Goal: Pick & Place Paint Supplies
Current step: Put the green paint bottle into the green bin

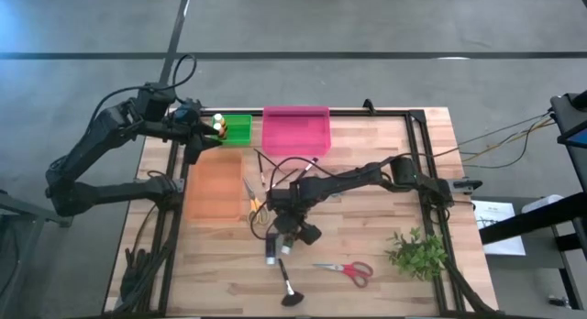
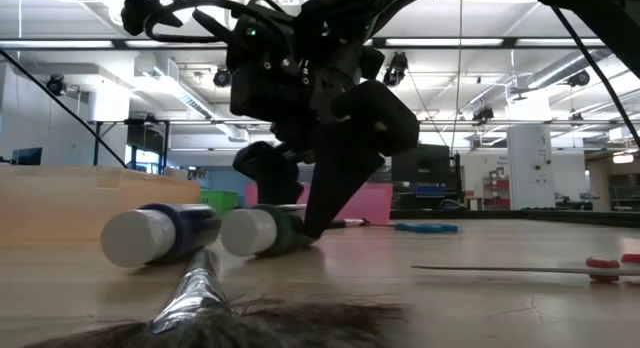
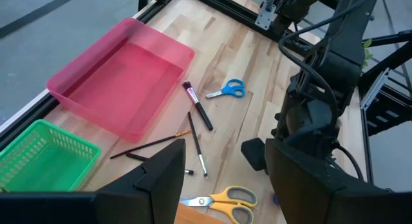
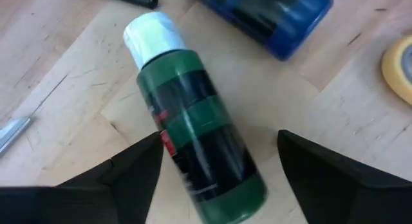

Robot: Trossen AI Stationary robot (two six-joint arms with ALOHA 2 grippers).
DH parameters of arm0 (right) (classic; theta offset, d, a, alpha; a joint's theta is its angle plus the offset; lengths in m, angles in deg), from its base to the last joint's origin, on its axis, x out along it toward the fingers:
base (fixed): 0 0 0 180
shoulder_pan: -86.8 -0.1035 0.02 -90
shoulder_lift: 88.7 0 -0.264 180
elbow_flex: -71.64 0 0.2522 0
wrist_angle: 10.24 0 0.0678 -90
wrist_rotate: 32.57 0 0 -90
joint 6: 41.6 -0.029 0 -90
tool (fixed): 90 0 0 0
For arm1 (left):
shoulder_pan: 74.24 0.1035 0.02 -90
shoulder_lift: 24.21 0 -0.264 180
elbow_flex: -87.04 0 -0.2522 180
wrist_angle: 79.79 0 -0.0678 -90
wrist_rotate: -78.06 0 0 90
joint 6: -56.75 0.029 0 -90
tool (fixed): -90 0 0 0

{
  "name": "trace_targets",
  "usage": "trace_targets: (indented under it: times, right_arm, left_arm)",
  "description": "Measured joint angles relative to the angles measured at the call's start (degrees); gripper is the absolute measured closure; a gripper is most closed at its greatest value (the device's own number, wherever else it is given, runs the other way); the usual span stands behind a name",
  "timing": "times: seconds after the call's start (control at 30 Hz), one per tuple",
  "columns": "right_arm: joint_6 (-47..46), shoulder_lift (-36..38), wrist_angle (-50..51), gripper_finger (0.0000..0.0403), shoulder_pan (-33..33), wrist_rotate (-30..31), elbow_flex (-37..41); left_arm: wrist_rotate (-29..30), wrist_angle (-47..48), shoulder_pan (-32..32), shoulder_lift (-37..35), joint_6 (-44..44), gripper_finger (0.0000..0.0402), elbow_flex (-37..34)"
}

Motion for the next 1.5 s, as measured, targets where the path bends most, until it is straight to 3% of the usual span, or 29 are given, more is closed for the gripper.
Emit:
trace_targets:
  times: [0.23,0.4,0.57,0.8,0.9,1.07,1.23,1.5]
  right_arm:
    - [-2.49,0.00,1.88,0.0242,0.31,-2.75,0.06]
    - [-3.65,0.75,7.54,0.0305,1.04,-10.70,0.24]
    - [-6.19,4.73,12.10,0.0305,2.09,-15.54,0.24]
    - [-13.70,14.78,5.96,0.0274,5.54,-13.00,0.22]
    - [-17.61,19.19,1.27,0.0271,8.32,-11.03,0.22]
    - [-23.62,25.34,-5.90,0.0269,13.24,-9.72,0.22]
    - [-24.58,28.94,-4.14,0.0268,16.92,-8.17,0.19]
    - [-23.99,30.99,-1.25,0.0267,18.26,-8.22,0.24]
  left_arm:
    - [-0.02,0.01,0.00,0.00,0.06,0.0179,0.00]
    - [-0.02,0.01,0.00,0.00,0.77,0.0179,0.00]
    - [-0.02,-0.50,-0.53,0.00,5.11,0.0179,0.00]
    - [2.46,-7.57,-8.69,0.04,12.88,0.0179,-0.51]
    - [7.91,-11.99,-14.89,0.72,16.21,0.0179,-0.55]
    - [22.17,-18.37,-26.98,4.96,22.96,0.0179,-0.54]
    - [37.84,-22.16,-36.39,11.15,28.84,0.0179,2.10]
    - [38.56,-22.10,-38.47,19.31,31.22,0.0179,9.65]
